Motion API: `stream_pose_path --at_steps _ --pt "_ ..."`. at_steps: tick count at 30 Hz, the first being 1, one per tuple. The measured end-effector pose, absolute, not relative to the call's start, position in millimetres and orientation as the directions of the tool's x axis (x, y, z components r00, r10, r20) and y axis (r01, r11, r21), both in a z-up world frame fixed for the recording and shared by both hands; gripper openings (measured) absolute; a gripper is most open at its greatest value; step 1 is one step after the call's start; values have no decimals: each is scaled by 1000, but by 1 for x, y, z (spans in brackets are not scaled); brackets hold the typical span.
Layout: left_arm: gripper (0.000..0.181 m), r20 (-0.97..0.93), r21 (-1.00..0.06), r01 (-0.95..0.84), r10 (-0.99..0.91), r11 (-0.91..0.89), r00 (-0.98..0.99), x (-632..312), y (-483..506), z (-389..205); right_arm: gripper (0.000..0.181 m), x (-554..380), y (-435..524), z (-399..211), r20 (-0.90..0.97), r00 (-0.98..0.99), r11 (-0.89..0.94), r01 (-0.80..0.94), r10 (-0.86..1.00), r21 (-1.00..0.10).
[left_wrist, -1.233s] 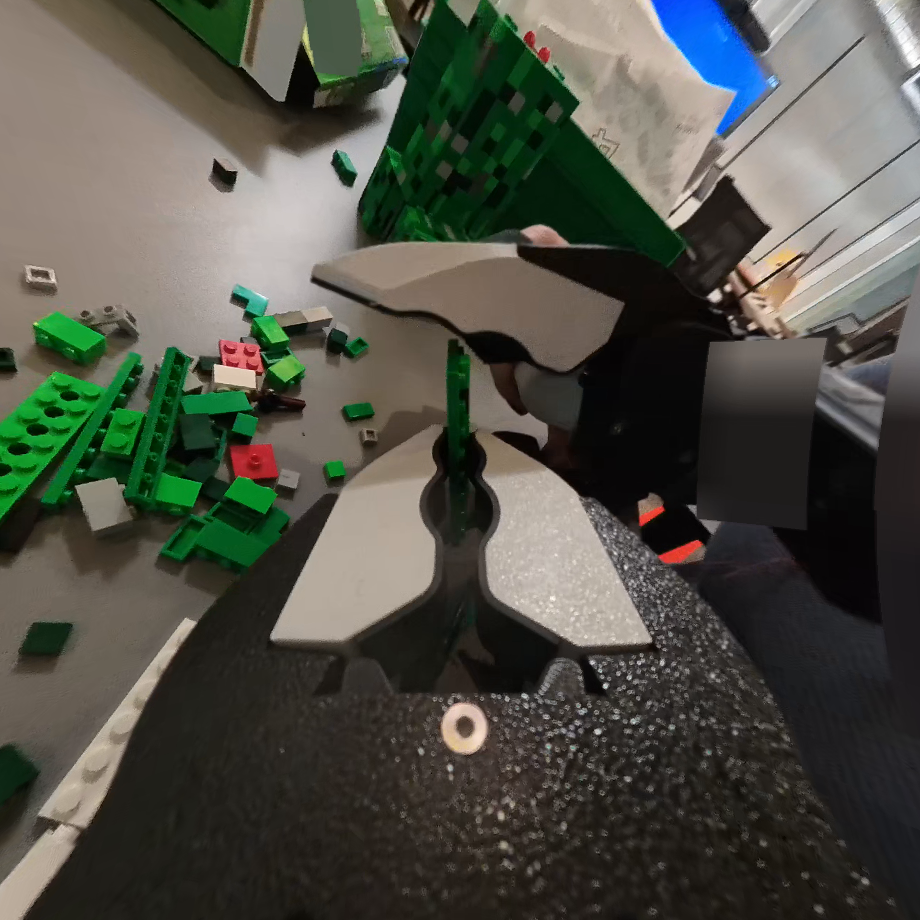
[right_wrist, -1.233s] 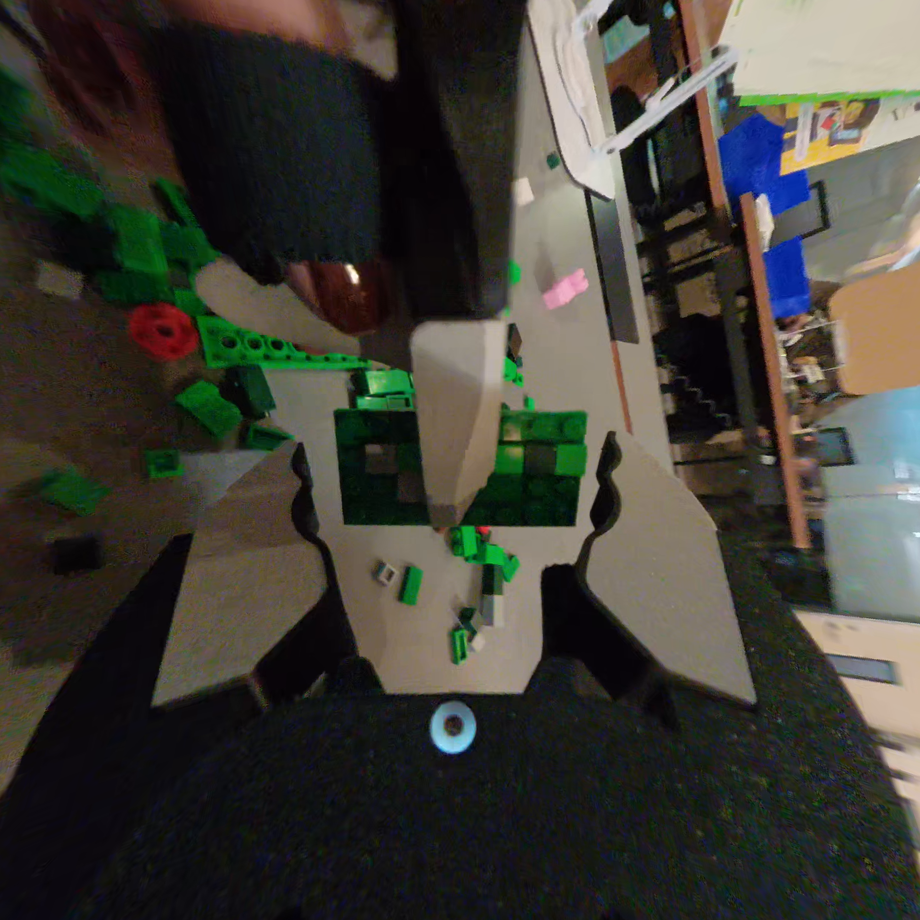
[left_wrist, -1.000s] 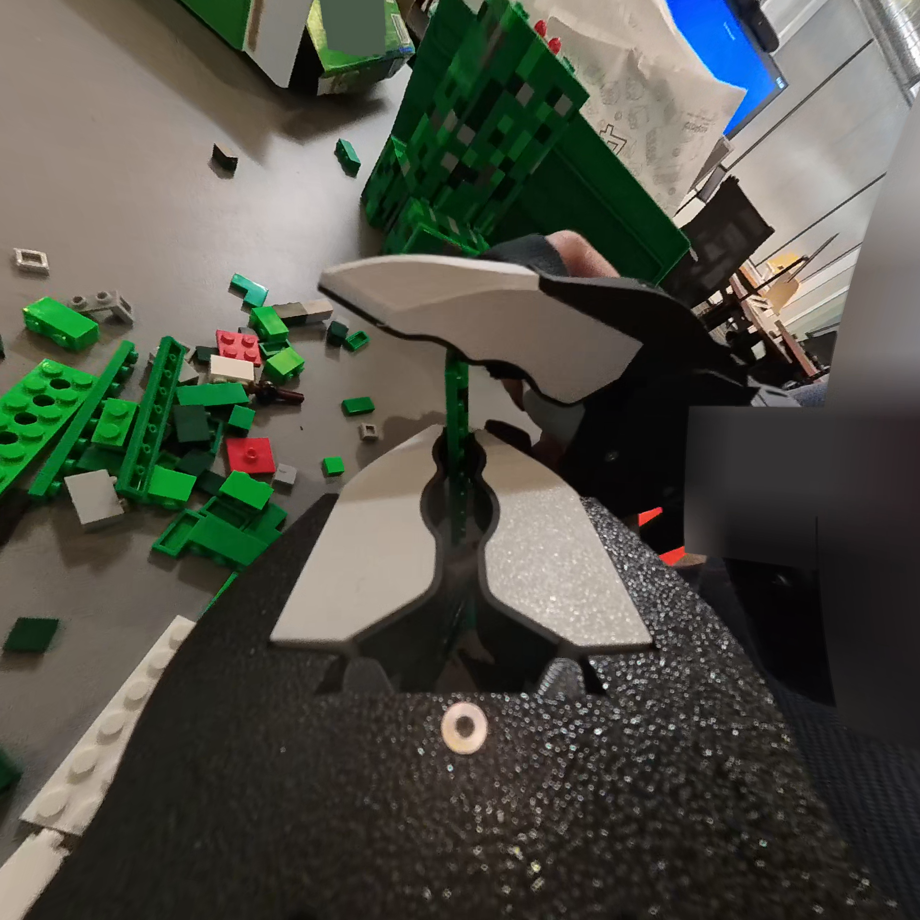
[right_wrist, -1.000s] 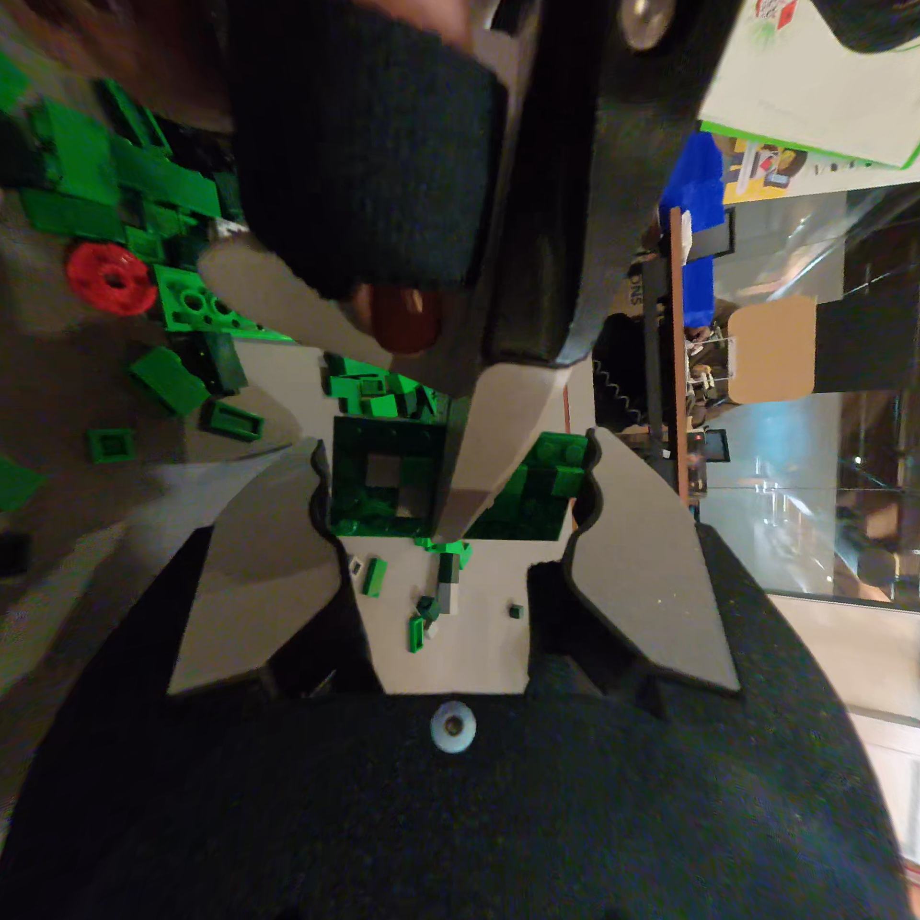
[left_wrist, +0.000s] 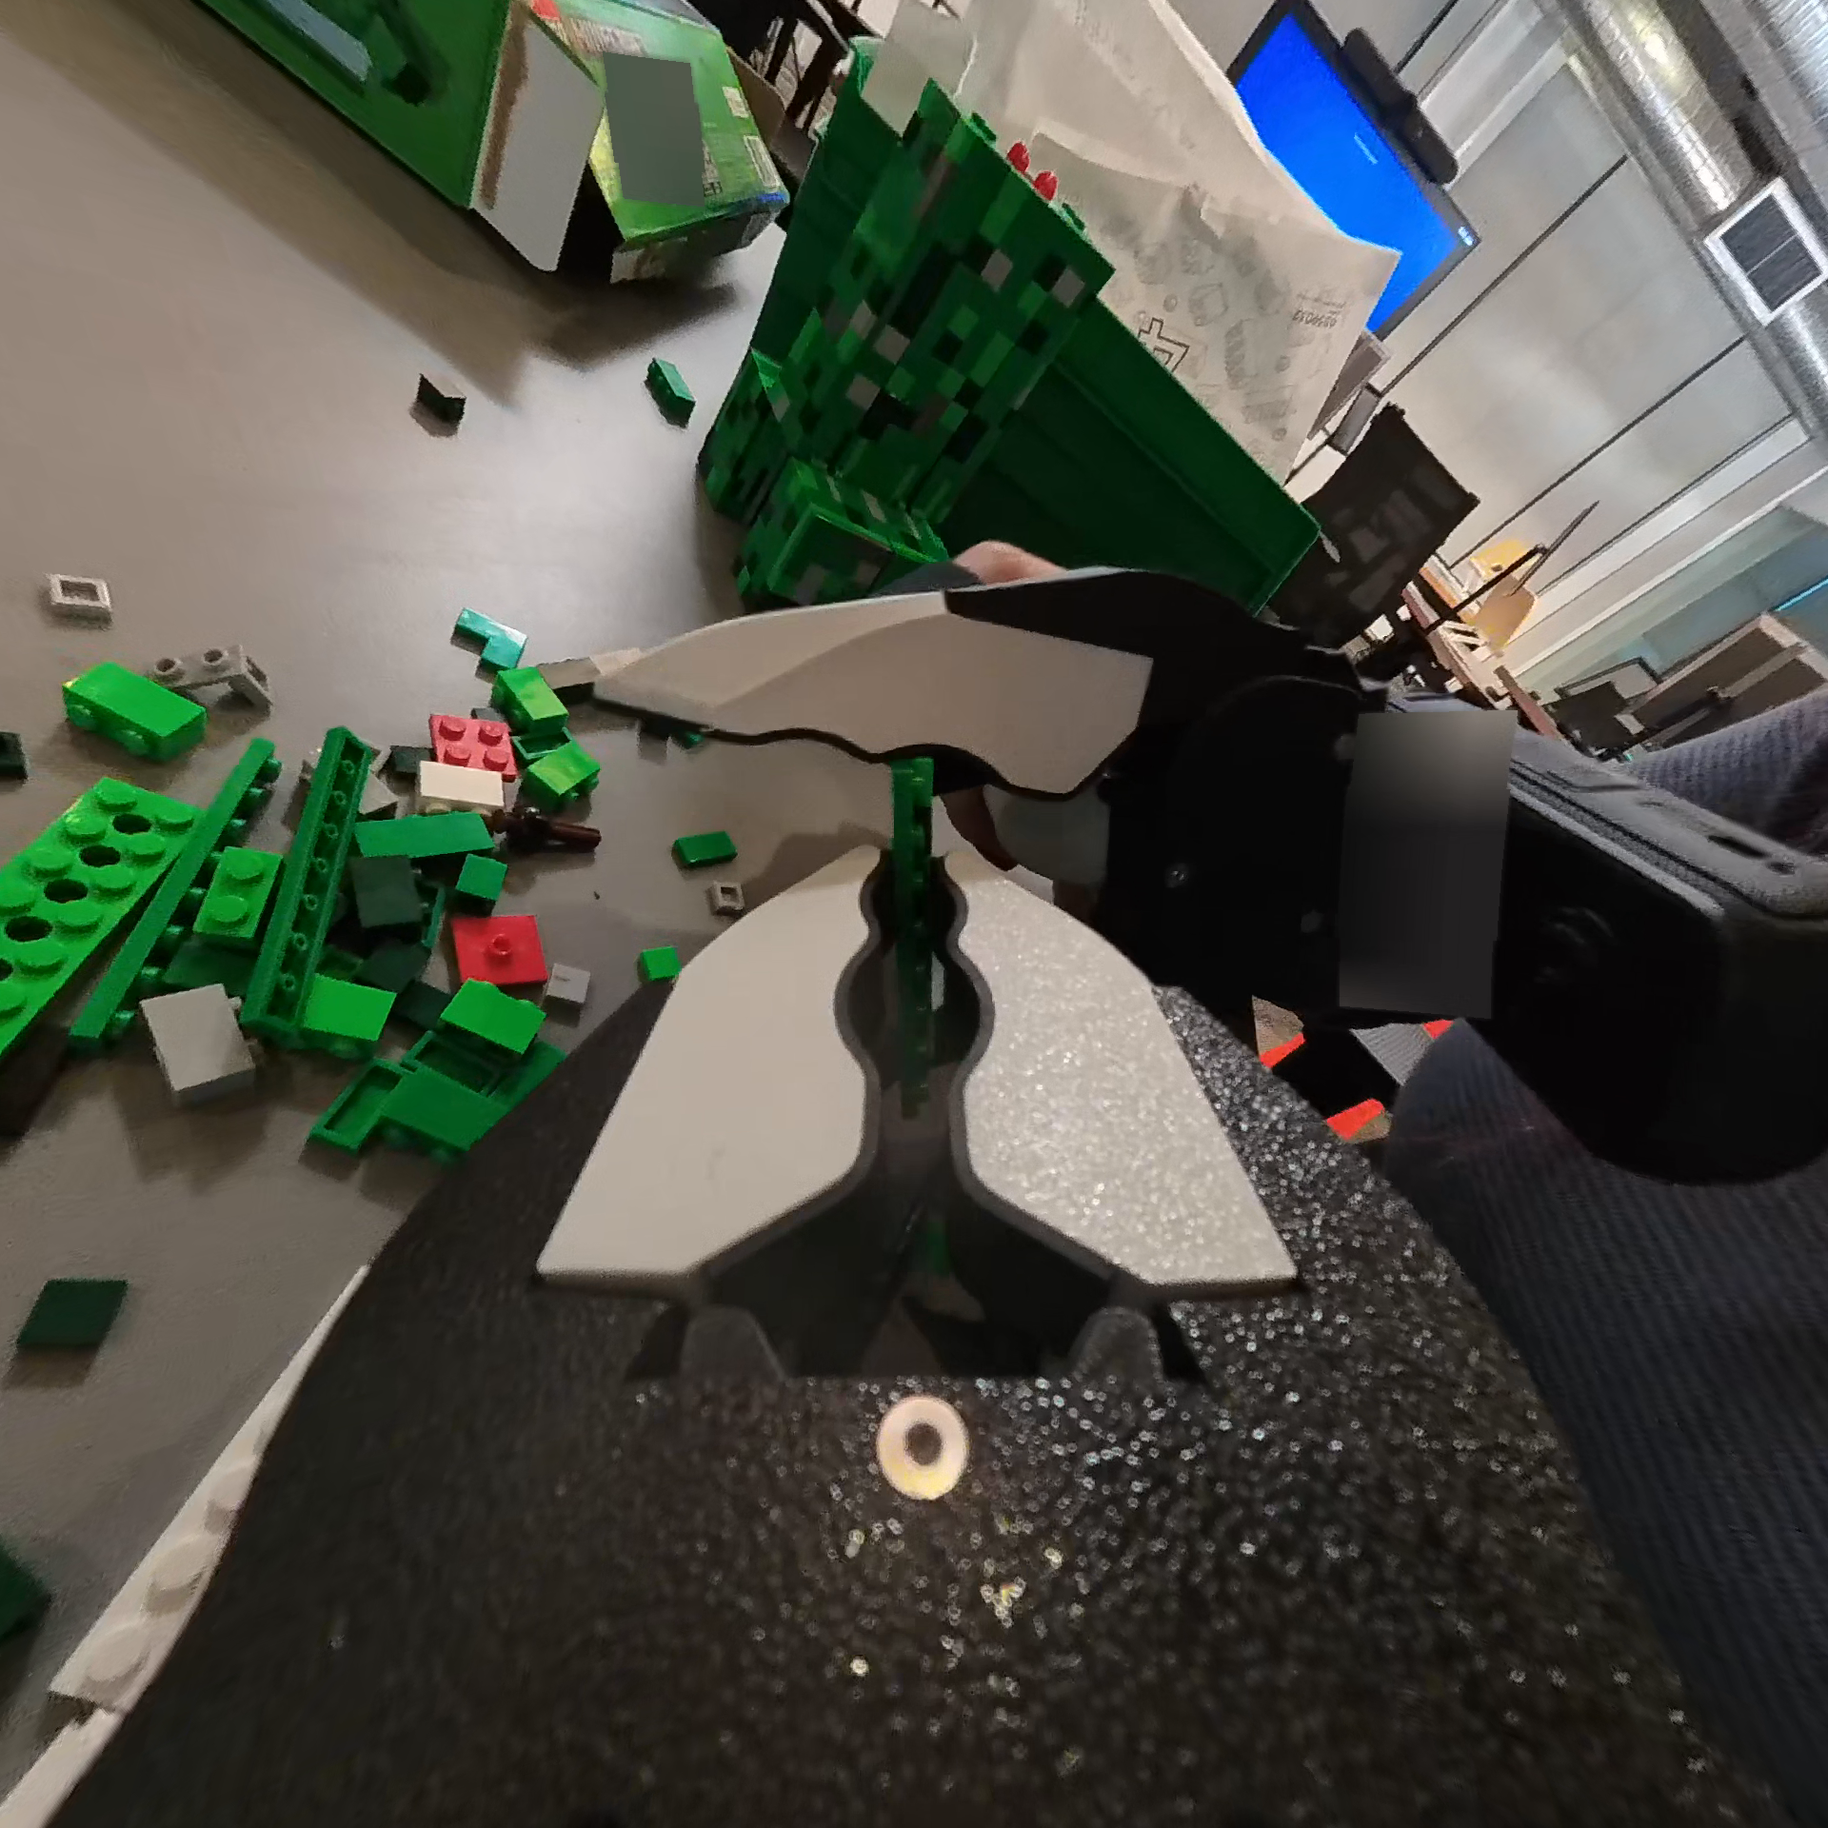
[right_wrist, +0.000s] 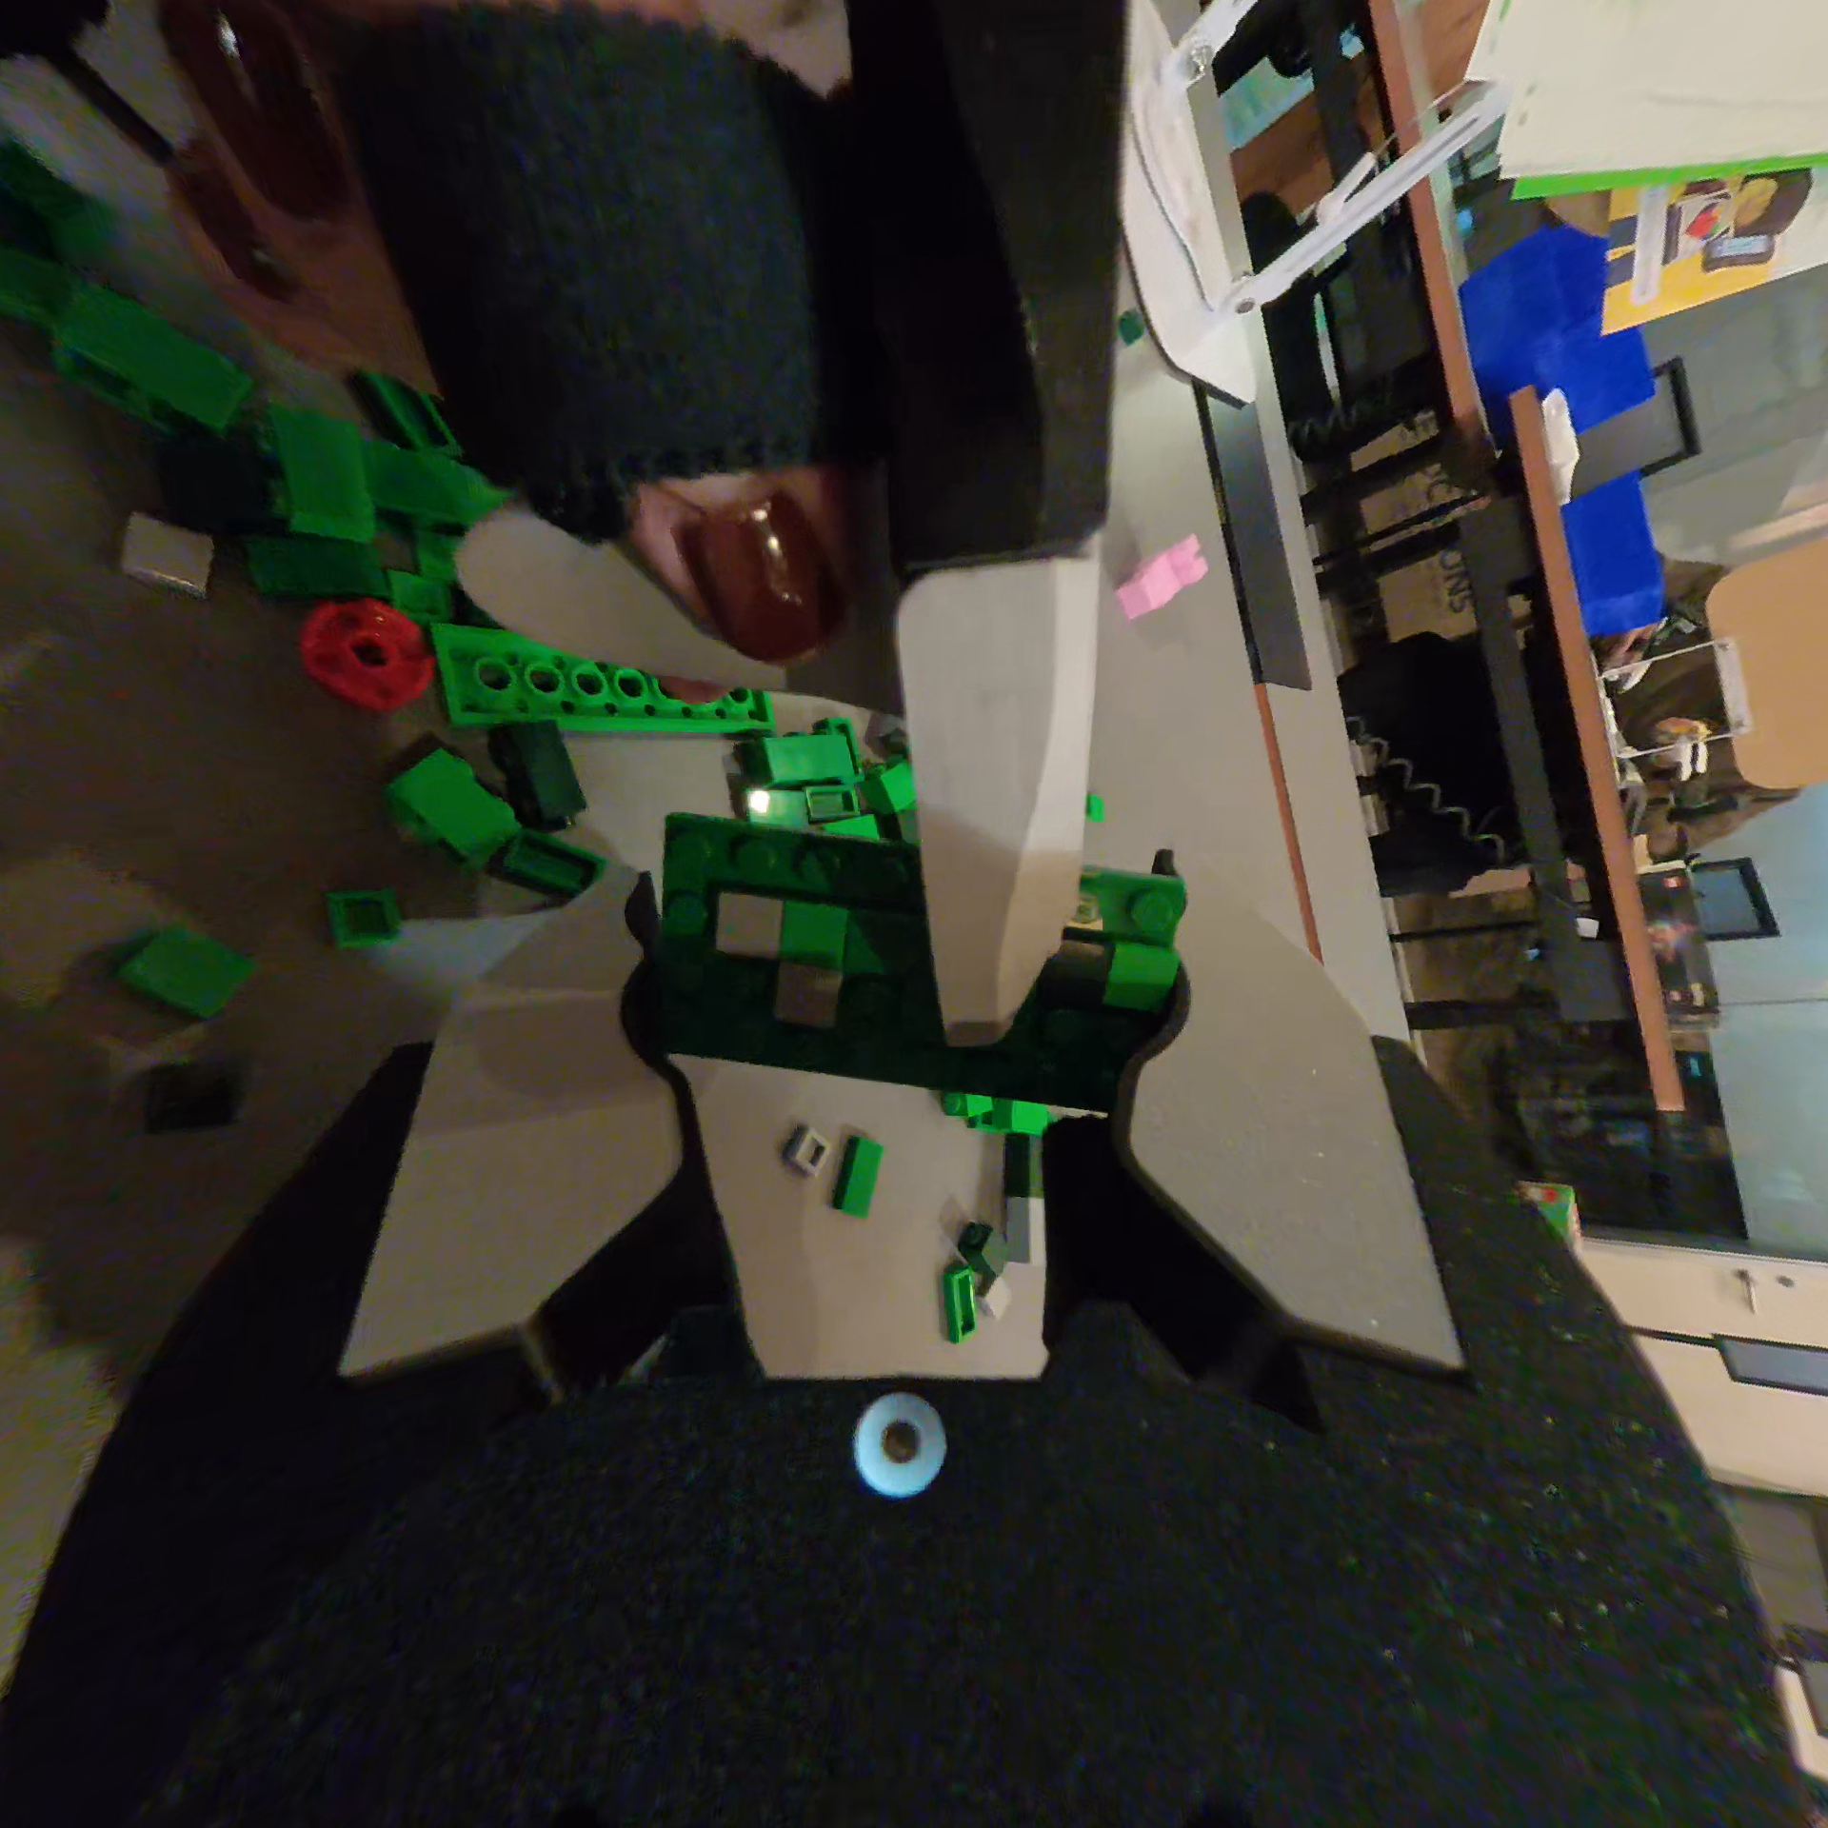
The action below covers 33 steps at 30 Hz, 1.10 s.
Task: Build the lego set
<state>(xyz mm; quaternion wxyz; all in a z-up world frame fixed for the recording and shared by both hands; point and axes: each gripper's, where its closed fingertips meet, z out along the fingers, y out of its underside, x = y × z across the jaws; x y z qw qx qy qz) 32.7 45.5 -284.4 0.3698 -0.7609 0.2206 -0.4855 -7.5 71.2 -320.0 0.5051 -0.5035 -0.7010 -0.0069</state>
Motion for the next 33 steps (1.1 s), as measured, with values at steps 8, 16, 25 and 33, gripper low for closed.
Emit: stream_pose_path --at_steps 8,16,25,33 --pt "6 590 -768 38 -684 -639 428 31 47 -285 94 -9 72 -318 741 30 504 714 671 -486" --pt "6 606 -757 49 -671 -652 427 31 47 -286 94 -7 73 -319 743 17 509 718 669 -475" --pt "12 584 -796 98 -718 -597 377 35 49 -278 93 -6 74 -316 710 27 489 706 704 -511" --pt "6 624 -766 91 -703 -636 342 34 49 -283 93 -11 65 -322 685 -5 494 696 729 -520"
